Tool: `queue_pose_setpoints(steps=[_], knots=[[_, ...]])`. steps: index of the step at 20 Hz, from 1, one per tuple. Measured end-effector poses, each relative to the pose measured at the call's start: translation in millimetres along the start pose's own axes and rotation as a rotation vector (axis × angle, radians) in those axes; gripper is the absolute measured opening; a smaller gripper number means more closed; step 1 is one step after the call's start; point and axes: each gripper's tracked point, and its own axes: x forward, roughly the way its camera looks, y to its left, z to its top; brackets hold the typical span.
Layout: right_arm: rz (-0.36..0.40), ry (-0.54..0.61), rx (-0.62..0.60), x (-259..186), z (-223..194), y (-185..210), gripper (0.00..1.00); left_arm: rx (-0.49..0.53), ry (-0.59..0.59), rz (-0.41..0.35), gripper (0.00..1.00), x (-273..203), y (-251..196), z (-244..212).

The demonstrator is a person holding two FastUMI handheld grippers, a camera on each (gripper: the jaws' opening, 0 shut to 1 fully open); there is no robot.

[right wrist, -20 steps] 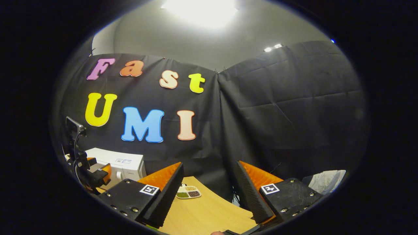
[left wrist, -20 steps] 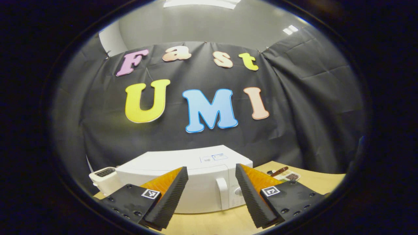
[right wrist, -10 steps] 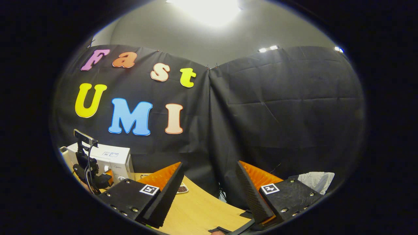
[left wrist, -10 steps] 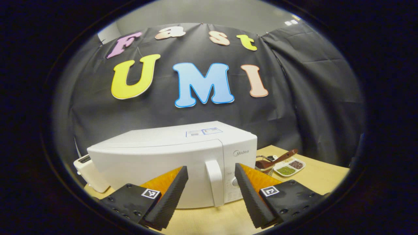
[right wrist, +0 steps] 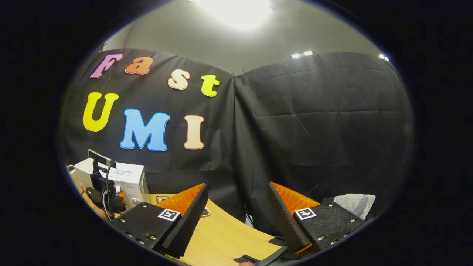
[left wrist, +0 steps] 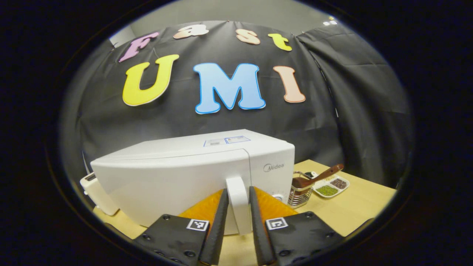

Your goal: Open the microwave oven with the left hand, put the food in, and close the microwave oven.

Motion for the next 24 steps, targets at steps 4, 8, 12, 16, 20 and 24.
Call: queue_pose_setpoints(steps=[4,8,12,16,20,24], knots=[[0.018,0.008,0.006,-0.6,-1.6,0.7,0.97,-0.002,0.013,0.033,0.29,-4.3,1.3,1.7],[0.040,-0.001,-0.002,-13.0,-0.5,-10.7,0.97,0.011,0.023,0.043,0.20,-7.4,1.1,4.6],[0.071,-0.014,0.010,-10.3,4.4,-14.1,0.97,-0.004,0.088,0.060,0.18,-26.0,0.2,-6.8],[0.145,-0.005,0.045,-5.2,0.0,-2.8,0.97,0.071,0.030,0.057,0.18,-70.9,1.8,-2.8],[0.236,-0.013,0.073,-5.2,-0.3,10.6,0.97,0.058,0.056,0.049,0.18,-100.5,7.2,-10.0],[0.327,-0.029,0.074,-8.3,2.0,17.5,0.98,0.074,0.064,0.083,0.18,-138.4,17.6,-18.0]])
